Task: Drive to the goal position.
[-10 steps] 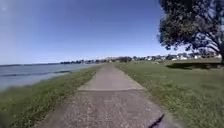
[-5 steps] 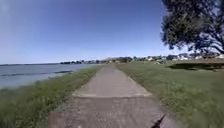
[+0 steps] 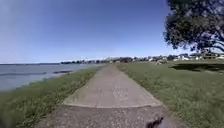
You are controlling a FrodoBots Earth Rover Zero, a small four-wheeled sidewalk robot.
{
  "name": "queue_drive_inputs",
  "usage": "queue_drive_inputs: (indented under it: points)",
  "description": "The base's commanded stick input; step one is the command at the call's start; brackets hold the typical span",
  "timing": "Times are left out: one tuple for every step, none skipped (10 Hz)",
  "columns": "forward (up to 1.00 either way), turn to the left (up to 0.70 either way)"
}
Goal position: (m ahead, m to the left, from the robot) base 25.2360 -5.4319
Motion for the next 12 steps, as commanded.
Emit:
queue_drive_inputs:
  points:
    - [0.7, -0.09]
    - [0.7, -0.26]
    - [0.7, 0.0]
    - [0.7, 0.0]
    - [0.7, 0.0]
    - [0.7, 0.0]
    - [0.7, 0.0]
    - [0.7, 0.0]
    - [0.7, 0.0]
    - [0.7, 0.0]
    - [0.7, 0.0]
    - [0.7, 0.0]
